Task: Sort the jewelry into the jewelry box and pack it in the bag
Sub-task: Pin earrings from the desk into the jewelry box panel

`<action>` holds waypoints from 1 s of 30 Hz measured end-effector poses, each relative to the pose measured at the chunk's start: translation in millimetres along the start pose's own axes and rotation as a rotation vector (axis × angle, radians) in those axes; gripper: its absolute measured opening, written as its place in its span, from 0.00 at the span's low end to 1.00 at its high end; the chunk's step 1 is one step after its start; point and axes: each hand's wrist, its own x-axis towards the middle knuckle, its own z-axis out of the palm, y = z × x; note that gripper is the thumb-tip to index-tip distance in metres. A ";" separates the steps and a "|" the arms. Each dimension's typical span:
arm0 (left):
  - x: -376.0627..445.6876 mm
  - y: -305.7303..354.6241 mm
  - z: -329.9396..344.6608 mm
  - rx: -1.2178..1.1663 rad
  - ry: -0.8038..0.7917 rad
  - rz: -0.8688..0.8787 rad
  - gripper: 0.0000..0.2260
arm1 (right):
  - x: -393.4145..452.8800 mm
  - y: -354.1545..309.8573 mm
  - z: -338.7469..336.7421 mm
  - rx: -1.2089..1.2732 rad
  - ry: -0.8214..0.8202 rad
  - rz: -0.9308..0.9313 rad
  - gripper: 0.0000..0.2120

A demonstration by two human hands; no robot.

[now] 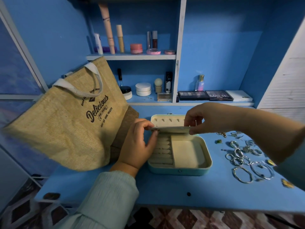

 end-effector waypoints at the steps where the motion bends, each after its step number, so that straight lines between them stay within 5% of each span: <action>1: 1.1 0.7 0.0 -0.007 -0.004 -0.020 0.08 | -0.1 -0.2 0.9 -0.003 0.028 0.004 0.04; 10: 12.1 9.2 2.3 -0.187 -0.111 -0.331 0.16 | 7.7 12.3 2.8 0.109 0.330 0.123 0.05; 17: 13.7 8.4 7.9 -0.161 -0.061 -0.366 0.14 | 8.9 28.2 10.3 0.122 0.424 0.117 0.02; 24: 13.3 17.3 2.2 0.003 -0.025 -0.180 0.17 | -4.3 30.2 22.6 0.148 0.438 0.039 0.06; 30: 4.7 24.0 -0.8 0.132 -0.056 -0.062 0.10 | -16.8 27.5 30.5 0.133 0.381 0.053 0.03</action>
